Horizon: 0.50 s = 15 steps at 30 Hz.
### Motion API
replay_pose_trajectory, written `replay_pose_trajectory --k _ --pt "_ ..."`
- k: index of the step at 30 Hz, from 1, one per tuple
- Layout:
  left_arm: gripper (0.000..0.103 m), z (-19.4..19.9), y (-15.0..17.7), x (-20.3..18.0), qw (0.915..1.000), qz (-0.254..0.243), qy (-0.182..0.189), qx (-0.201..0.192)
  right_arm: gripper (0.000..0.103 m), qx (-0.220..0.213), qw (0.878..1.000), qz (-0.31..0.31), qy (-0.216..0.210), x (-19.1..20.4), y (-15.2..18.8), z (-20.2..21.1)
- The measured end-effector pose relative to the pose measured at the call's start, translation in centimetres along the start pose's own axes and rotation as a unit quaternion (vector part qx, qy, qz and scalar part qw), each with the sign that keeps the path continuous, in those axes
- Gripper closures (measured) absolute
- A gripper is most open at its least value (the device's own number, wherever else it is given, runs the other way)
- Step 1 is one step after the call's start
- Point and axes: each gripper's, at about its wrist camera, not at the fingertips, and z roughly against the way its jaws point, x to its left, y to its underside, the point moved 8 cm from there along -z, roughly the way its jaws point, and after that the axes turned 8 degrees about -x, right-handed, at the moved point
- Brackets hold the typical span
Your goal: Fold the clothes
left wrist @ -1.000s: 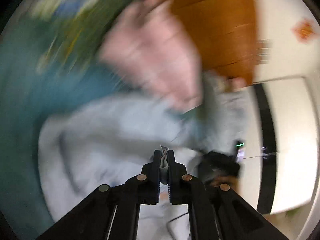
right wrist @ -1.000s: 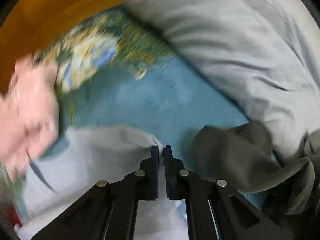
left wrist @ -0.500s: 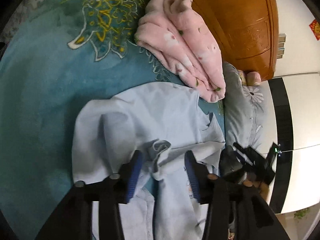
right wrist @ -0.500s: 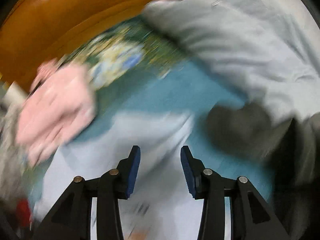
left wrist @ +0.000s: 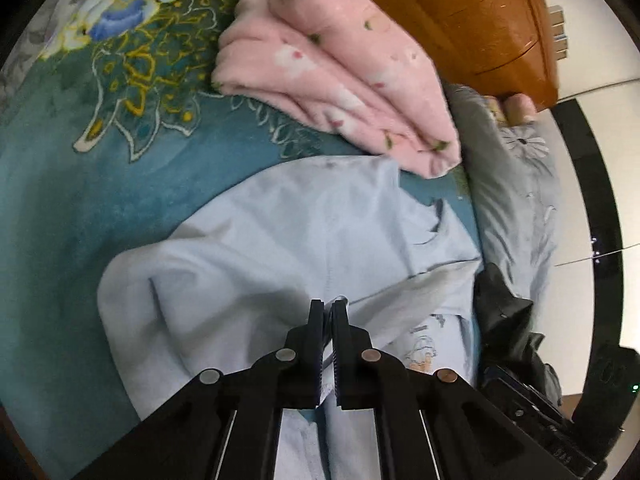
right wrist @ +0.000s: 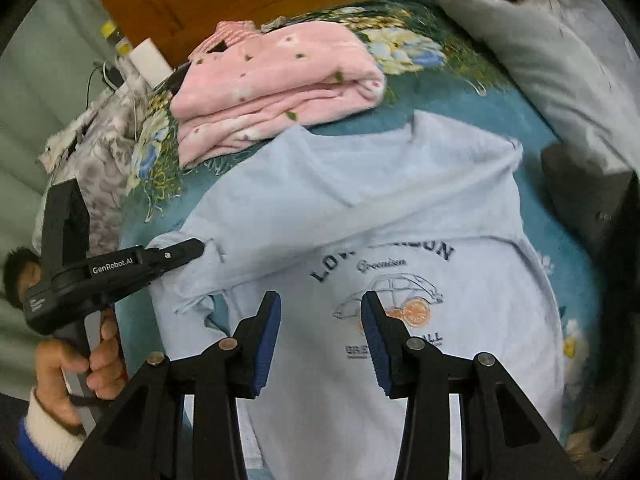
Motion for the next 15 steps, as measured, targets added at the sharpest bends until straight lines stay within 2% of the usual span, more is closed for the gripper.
replay_pose_trajectory --k 2,6,10,15 --pt "0.099 0.0 -0.1 -0.1 1.0000 0.000 -0.001 -0.002 0.060 0.000 1.000 0.004 -0.001 1.2 -0.3 -0.1" --pt "0.097 -0.3 -0.5 0.4 0.9999 0.010 -0.009 0.000 0.060 0.015 0.999 0.007 0.027 1.9 -0.3 -0.8" --pt "0.094 -0.6 -0.4 0.3 0.9999 -0.003 -0.011 0.006 0.060 0.024 0.999 0.007 0.031 2.5 -0.3 -0.9" --pt "0.076 -0.7 -0.2 0.6 0.9999 0.001 -0.003 0.015 0.060 0.025 0.999 0.018 0.031 3.4 -0.8 -1.2"
